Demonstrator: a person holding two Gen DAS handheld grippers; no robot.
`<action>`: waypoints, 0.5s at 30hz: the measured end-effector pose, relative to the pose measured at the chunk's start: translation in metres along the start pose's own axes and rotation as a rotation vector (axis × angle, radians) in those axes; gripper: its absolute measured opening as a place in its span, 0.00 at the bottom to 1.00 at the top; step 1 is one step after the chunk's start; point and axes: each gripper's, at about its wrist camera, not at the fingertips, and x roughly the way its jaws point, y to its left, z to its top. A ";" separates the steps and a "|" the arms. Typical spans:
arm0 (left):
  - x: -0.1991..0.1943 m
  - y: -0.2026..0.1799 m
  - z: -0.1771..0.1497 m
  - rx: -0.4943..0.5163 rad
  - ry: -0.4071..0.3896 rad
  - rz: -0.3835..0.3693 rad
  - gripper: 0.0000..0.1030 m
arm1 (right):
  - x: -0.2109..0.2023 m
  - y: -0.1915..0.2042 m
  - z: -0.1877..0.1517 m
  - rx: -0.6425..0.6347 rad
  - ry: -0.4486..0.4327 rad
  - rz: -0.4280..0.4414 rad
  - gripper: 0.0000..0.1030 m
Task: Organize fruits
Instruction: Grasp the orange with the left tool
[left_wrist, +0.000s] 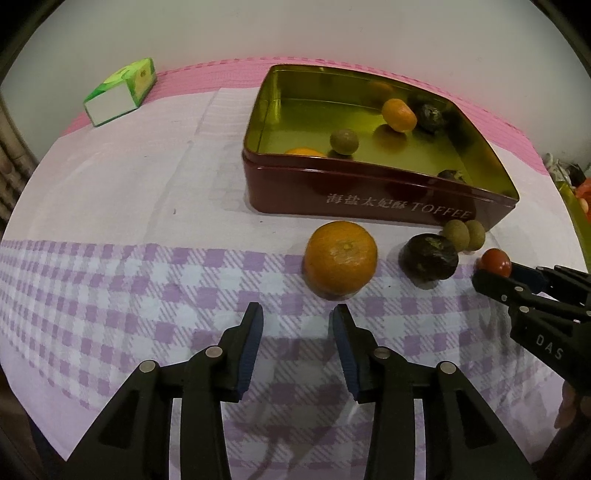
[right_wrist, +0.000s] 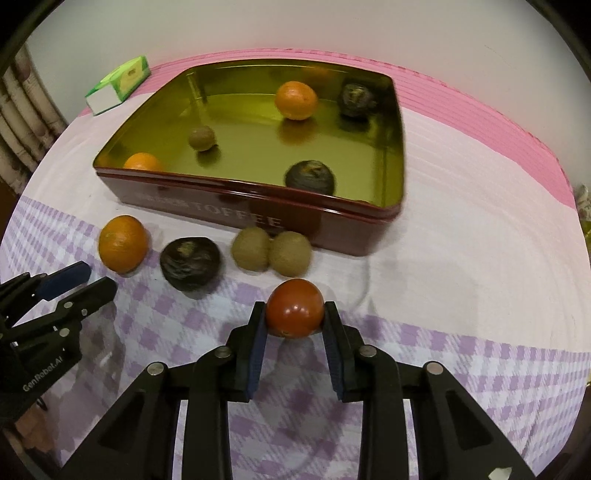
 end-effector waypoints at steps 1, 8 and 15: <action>0.001 -0.001 0.001 0.000 0.002 -0.003 0.40 | 0.000 -0.002 0.000 0.004 0.000 -0.002 0.27; 0.005 -0.011 0.006 0.002 0.012 -0.022 0.43 | -0.003 -0.018 -0.006 0.030 0.000 -0.012 0.27; 0.013 -0.022 0.011 0.020 0.022 -0.026 0.43 | -0.006 -0.033 -0.012 0.055 -0.002 -0.015 0.27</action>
